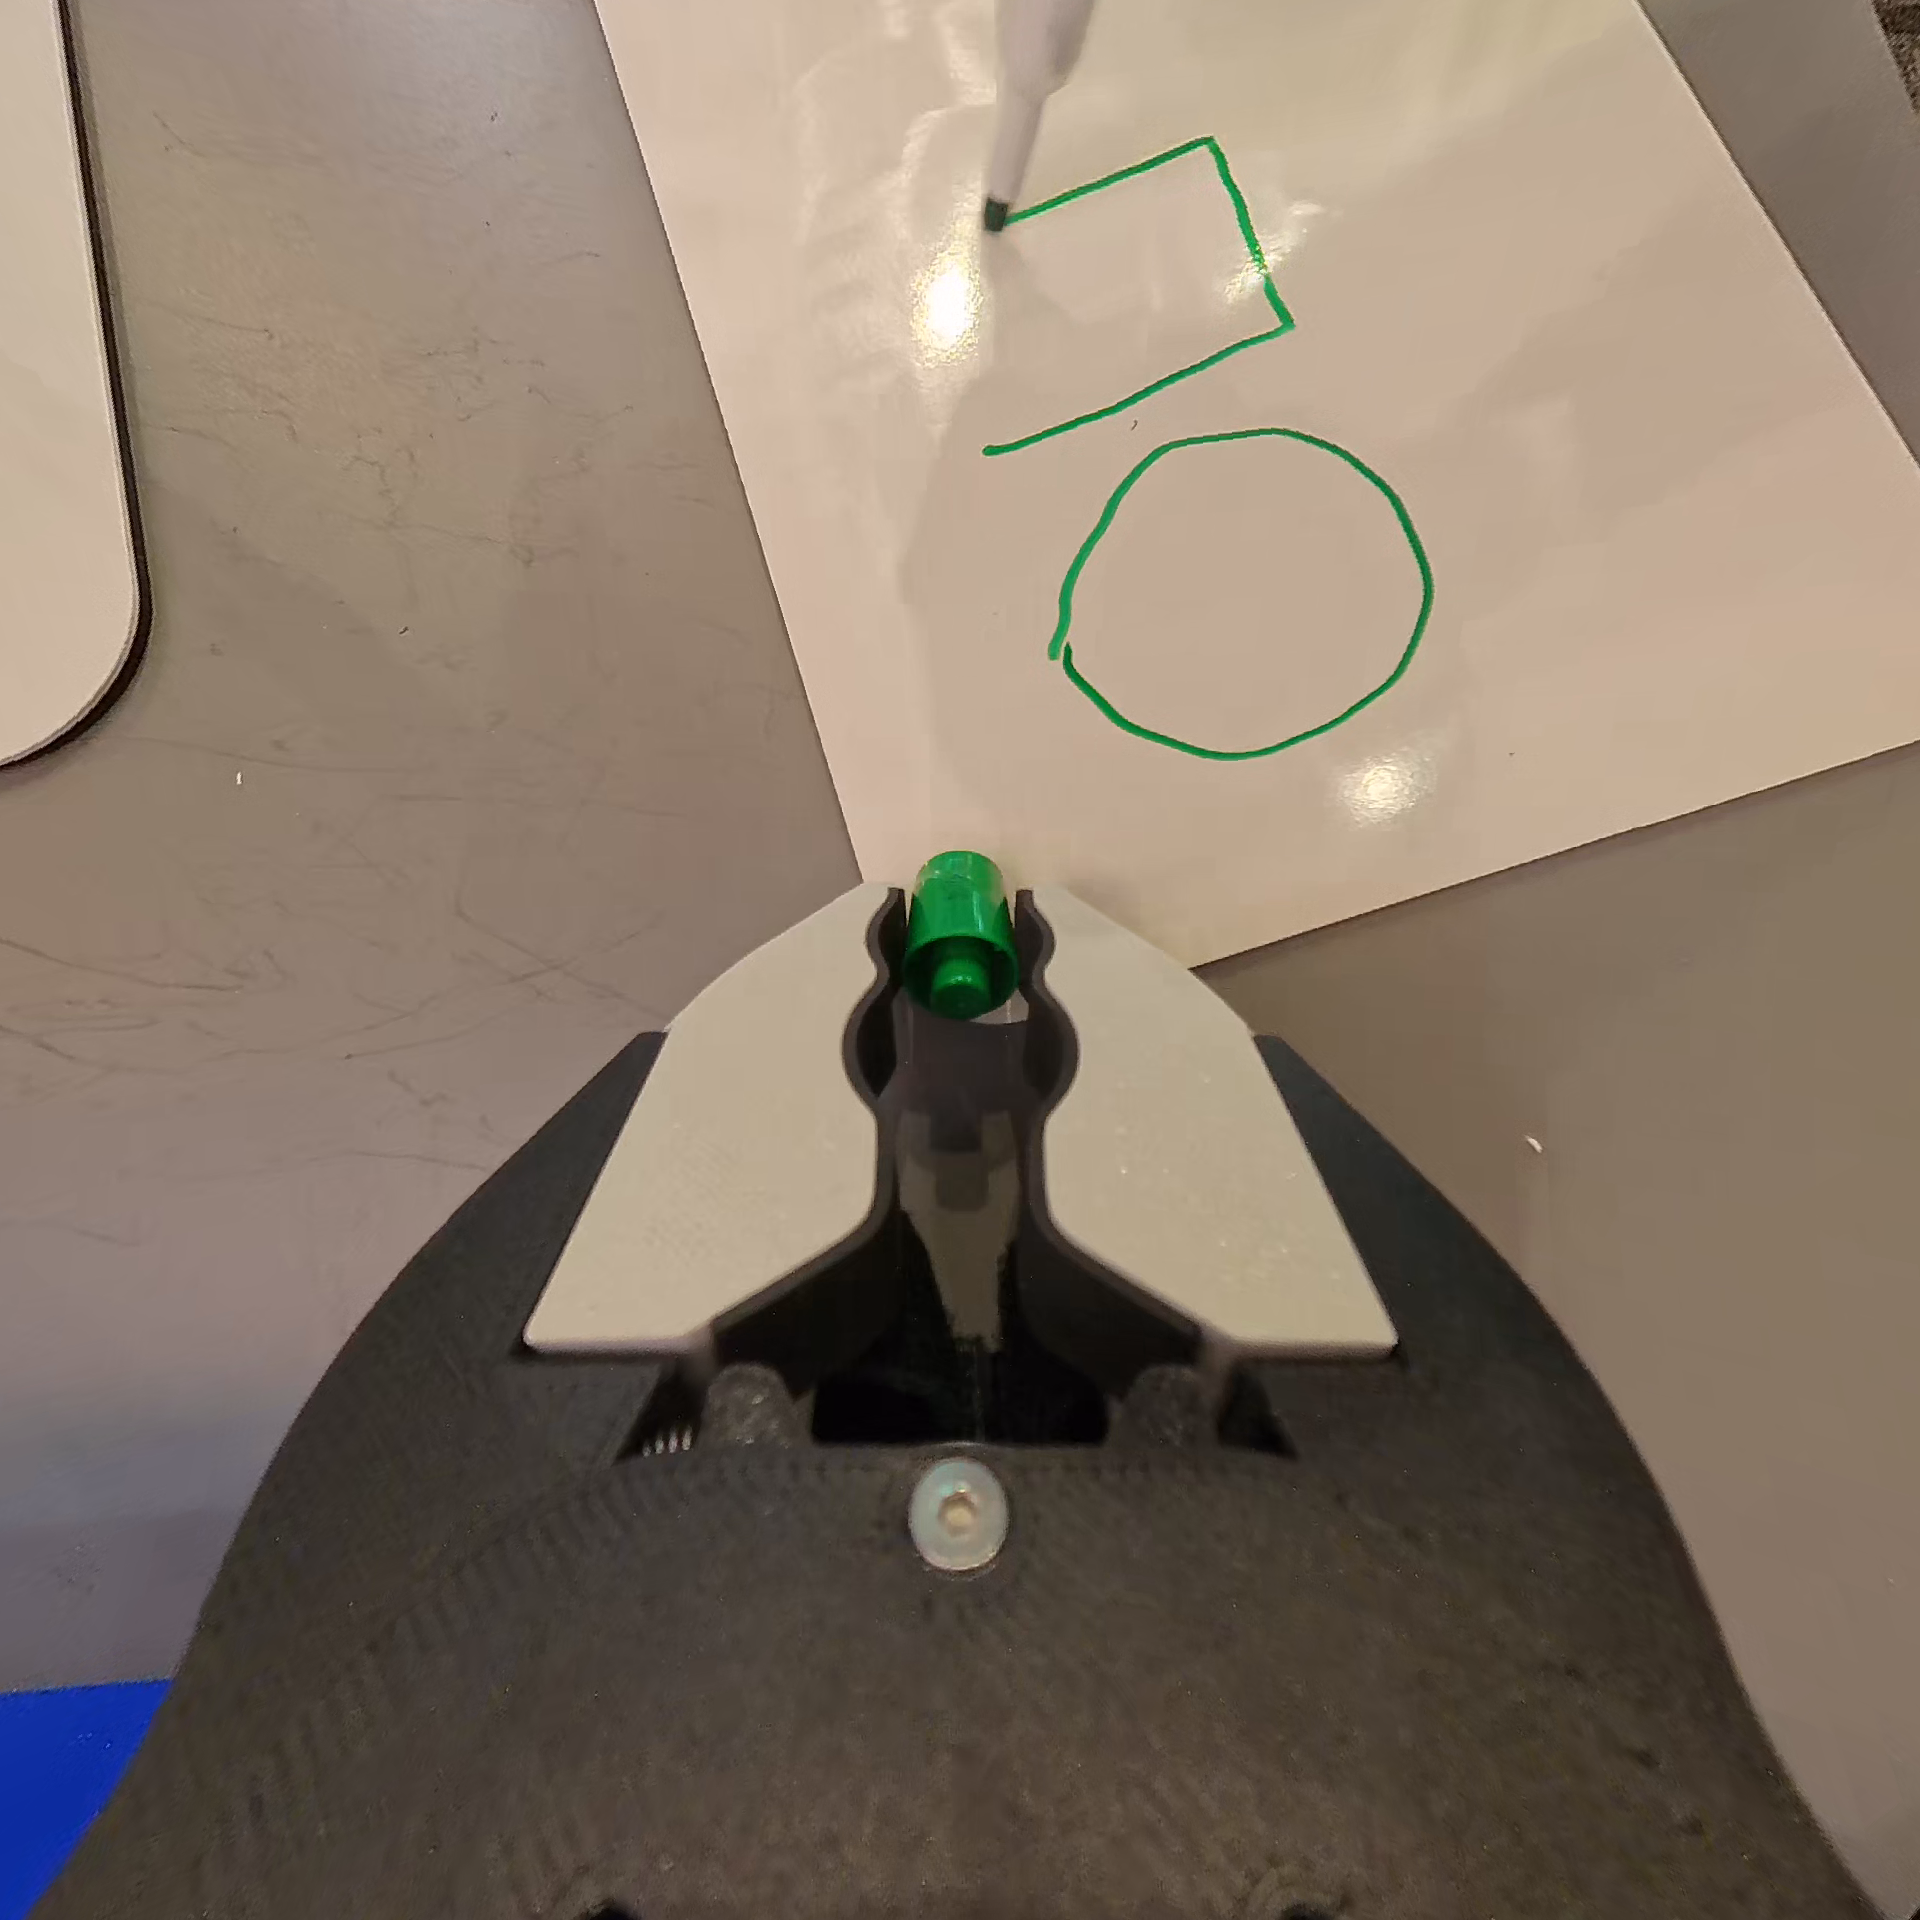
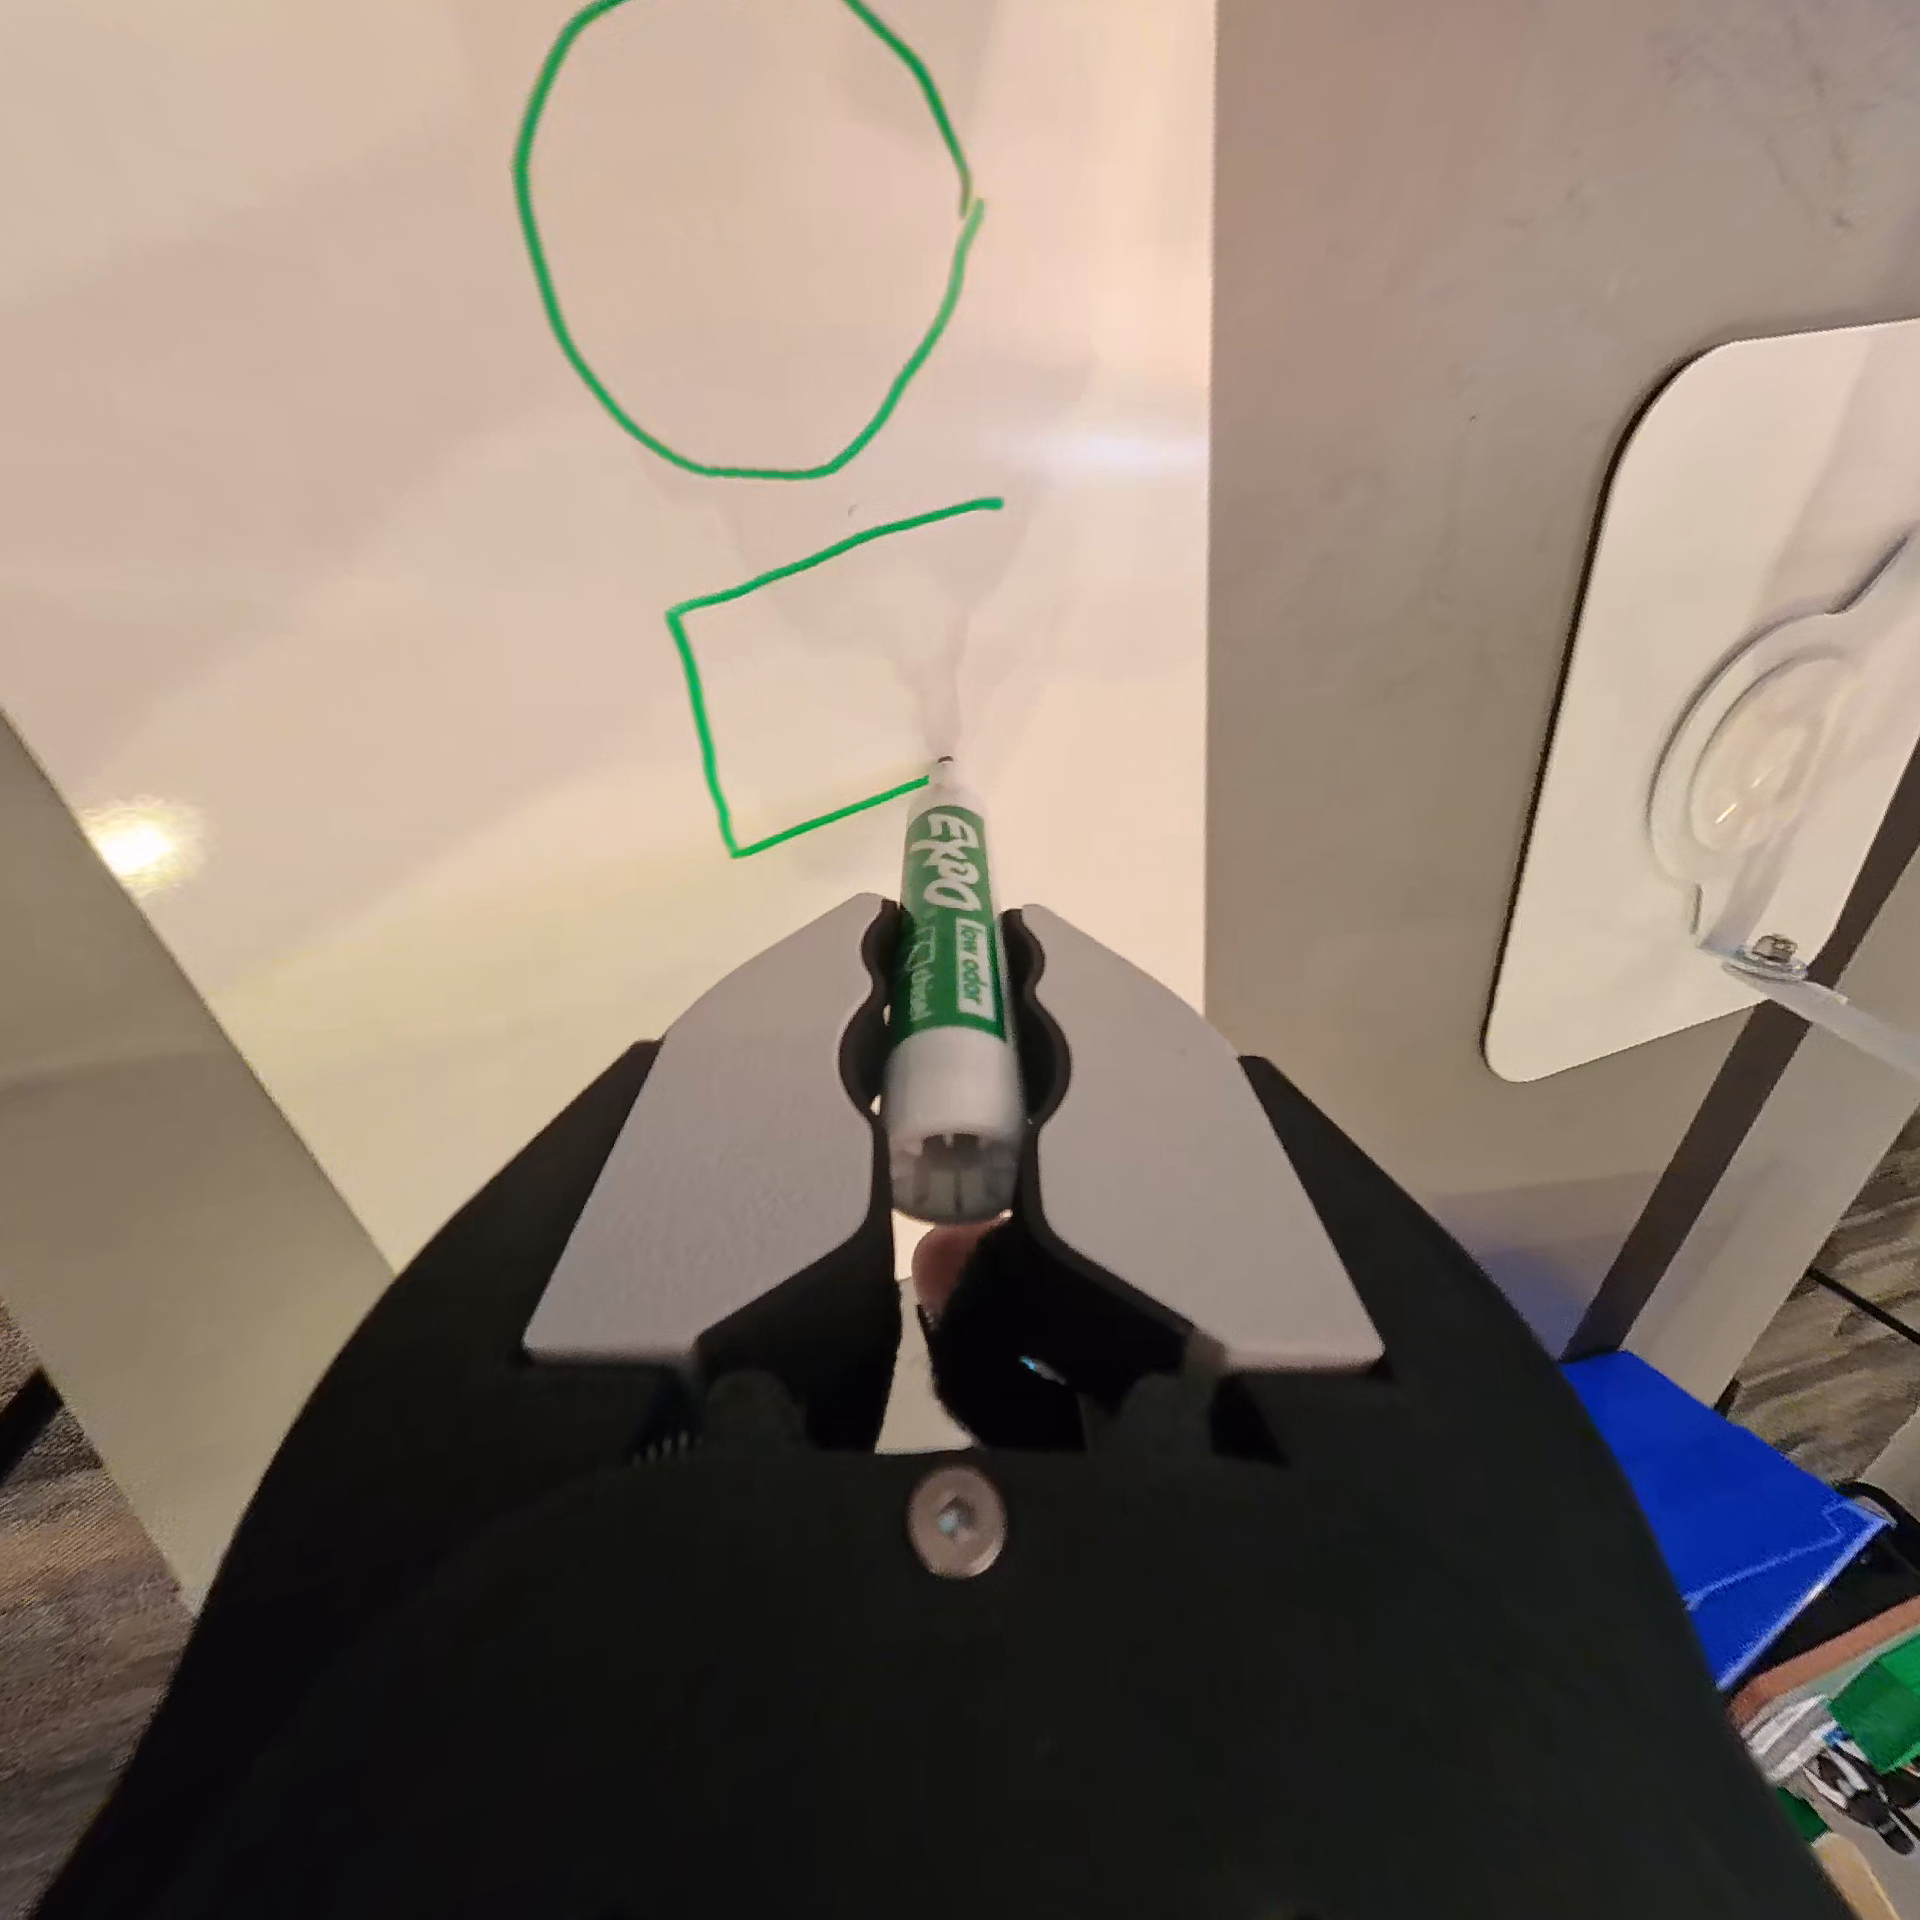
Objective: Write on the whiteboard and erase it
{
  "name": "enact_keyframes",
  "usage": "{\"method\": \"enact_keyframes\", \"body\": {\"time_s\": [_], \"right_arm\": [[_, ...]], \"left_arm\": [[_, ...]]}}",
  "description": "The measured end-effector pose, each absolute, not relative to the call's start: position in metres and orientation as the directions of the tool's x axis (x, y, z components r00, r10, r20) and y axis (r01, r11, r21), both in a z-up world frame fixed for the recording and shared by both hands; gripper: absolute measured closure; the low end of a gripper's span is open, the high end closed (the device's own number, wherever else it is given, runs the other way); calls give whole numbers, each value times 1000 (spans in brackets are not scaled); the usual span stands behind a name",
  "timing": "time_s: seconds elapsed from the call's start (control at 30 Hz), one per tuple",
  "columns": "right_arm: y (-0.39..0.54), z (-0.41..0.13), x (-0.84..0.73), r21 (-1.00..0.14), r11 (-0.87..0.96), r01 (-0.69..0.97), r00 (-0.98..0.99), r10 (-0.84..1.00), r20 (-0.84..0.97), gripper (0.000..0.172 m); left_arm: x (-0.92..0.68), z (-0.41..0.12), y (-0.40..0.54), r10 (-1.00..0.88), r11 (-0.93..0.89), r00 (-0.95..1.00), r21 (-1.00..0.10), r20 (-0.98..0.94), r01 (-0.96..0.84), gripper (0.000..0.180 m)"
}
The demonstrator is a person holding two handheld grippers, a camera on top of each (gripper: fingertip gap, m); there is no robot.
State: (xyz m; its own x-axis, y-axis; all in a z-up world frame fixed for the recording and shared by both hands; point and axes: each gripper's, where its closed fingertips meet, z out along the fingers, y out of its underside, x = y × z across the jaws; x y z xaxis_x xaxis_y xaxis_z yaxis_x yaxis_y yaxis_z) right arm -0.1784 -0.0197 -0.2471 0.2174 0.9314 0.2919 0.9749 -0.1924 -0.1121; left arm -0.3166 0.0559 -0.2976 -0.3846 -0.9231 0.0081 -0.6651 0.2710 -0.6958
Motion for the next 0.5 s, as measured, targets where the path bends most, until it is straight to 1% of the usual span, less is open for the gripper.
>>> {"method": "enact_keyframes", "body": {"time_s": [0.5], "right_arm": [[-3,-248,-185,-134,-170,976,203,933,297,151]], "left_arm": [[-317,-298,56,-922,267,-386,-697,15,-666,160]]}}
